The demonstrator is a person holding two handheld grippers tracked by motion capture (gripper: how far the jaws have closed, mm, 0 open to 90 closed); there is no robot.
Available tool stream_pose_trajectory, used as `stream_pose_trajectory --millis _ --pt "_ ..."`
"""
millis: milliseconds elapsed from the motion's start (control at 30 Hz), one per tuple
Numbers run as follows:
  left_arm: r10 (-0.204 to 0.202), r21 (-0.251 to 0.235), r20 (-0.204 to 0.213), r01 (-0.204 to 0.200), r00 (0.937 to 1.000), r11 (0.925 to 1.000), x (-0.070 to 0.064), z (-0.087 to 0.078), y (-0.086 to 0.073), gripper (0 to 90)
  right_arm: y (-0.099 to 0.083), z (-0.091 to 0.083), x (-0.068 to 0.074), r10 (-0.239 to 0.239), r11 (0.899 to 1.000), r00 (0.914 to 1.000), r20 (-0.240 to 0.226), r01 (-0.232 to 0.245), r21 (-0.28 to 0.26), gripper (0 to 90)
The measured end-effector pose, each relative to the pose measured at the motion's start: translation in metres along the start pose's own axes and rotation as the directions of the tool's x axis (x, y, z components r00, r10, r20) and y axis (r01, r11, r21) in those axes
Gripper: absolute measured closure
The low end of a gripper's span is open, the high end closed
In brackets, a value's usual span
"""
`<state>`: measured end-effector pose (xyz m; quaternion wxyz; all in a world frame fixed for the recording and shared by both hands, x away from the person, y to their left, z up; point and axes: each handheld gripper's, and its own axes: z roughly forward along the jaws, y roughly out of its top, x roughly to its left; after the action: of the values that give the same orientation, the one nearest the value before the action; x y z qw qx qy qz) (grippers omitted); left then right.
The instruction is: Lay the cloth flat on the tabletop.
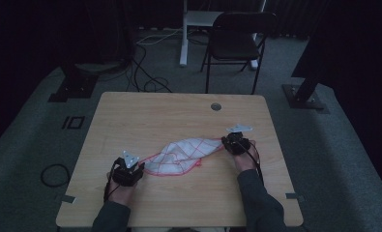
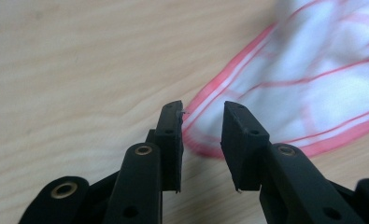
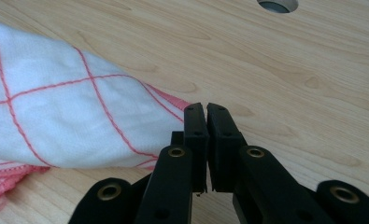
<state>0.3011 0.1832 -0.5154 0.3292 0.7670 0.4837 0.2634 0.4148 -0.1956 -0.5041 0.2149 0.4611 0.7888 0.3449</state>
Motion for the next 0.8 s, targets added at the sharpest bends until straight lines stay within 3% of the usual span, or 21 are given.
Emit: stream_pose_trajectory --millis 133,200,333,500,633,800 --pt "0.039 -0.032 0.061 -0.037 0.9974 0.9988 -0.02 -0.004 0.007 67.1 0.002 -0.001 0.001 0.002 1.0 1.0 0.003 -0.002 -0.01 84.0" --pt "0.066 -0.036 0.108 -0.062 0.9919 0.9974 -0.032 -0.001 0.009 67.0 0.003 -0.002 0.001 0.004 1.0 1.0 -0.003 -0.004 -0.015 81.8" --pt "0.121 -0.032 0.175 -0.117 0.9772 0.9926 -0.056 0.008 0.015 67.1 0.003 -0.004 0.004 -0.007 1.0 1.0 -0.001 0.007 -0.024 79.1" --pt "0.181 -0.043 0.249 -0.176 0.9513 0.9835 -0.082 0.02 0.029 68.7 0.003 -0.005 0.006 -0.017 0.999 0.9998 -0.011 0.017 -0.028 79.3" --pt "0.232 -0.039 0.28 -0.23 0.9316 0.9724 -0.099 0.032 0.039 68.8 -0.001 -0.006 0.01 -0.023 0.999 0.9995 -0.023 0.023 -0.027 79.4" --pt "0.254 -0.023 0.301 -0.259 0.9195 0.9657 -0.114 0.048 0.047 67.5 -0.006 -0.002 0.014 -0.029 0.999 0.9988 -0.039 0.028 -0.019 79.8"
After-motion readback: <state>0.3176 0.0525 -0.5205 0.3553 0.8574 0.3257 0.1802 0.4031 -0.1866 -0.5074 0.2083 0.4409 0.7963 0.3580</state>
